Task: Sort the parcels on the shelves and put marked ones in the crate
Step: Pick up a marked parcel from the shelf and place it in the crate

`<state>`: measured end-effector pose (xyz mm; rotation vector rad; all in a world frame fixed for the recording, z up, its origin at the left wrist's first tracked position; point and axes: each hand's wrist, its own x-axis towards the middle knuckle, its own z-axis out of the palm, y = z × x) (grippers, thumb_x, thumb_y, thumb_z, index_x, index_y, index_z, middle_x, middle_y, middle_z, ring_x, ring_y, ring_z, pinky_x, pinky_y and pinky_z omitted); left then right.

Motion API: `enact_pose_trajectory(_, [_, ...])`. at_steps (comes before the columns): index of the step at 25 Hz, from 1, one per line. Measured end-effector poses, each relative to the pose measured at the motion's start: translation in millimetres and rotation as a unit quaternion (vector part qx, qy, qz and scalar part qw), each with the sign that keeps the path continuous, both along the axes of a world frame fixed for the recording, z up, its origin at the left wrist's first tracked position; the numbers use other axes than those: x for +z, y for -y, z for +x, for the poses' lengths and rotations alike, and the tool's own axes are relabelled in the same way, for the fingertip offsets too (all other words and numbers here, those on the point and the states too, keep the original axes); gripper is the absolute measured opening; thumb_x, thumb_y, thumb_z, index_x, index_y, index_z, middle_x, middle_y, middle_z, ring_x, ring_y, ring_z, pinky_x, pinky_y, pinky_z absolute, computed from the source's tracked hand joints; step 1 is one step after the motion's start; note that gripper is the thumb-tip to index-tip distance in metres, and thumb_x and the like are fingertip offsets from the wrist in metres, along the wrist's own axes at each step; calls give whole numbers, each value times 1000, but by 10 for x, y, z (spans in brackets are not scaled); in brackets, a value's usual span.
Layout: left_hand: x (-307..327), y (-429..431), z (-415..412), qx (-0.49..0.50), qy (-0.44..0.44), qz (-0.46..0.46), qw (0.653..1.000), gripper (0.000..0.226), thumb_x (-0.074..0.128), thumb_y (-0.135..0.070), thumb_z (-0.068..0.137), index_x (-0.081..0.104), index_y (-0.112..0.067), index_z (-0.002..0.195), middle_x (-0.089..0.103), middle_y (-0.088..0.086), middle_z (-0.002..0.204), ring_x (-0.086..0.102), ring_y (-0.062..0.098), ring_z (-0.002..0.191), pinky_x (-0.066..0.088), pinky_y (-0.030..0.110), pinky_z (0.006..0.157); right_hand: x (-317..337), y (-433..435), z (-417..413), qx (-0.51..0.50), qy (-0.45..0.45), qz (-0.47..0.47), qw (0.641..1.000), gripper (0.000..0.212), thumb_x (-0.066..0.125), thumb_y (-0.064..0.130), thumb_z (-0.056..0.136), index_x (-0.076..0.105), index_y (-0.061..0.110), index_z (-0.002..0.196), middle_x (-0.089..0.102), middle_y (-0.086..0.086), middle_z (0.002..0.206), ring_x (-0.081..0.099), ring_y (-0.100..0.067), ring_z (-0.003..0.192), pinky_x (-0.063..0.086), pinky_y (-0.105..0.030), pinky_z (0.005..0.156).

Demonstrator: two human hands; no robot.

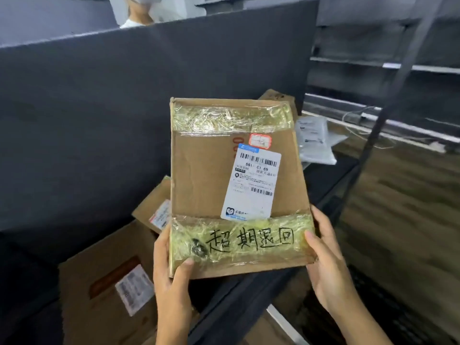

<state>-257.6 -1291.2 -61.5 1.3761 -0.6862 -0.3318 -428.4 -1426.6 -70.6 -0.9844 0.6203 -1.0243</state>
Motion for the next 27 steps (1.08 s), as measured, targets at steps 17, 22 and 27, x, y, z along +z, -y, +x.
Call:
enact_pose_trajectory(17, [-751,2072,-2094,-385,16,228,894,52,48,-22,68,52,-49,112,66,-19,96,59,9,80,46,31,74,-1057,621,-2704,-323,-144,183,917,47,38,3,94,56,46,103,63,-1,118,61,-21,104,49,-40,87])
enact_pose_trajectory(22, [-1375,2582,-2762,-484,2,284,828,66,49,-11,79,37,-49,132,49,-39,125,46,-14,117,39,17,93,-1497,871,-3432,-323,-233,212,892,51,37,-1,94,43,37,128,59,6,124,57,-14,108,44,-29,87])
enact_pose_trajectory(27, [-2359,2950,-3204,-549,-26,368,750,68,52,2,89,27,-40,137,39,-37,126,42,-6,124,38,0,82,-2318,965,-3874,-291,-314,265,864,56,41,-8,92,34,16,142,45,-2,141,45,-14,126,36,-28,103])
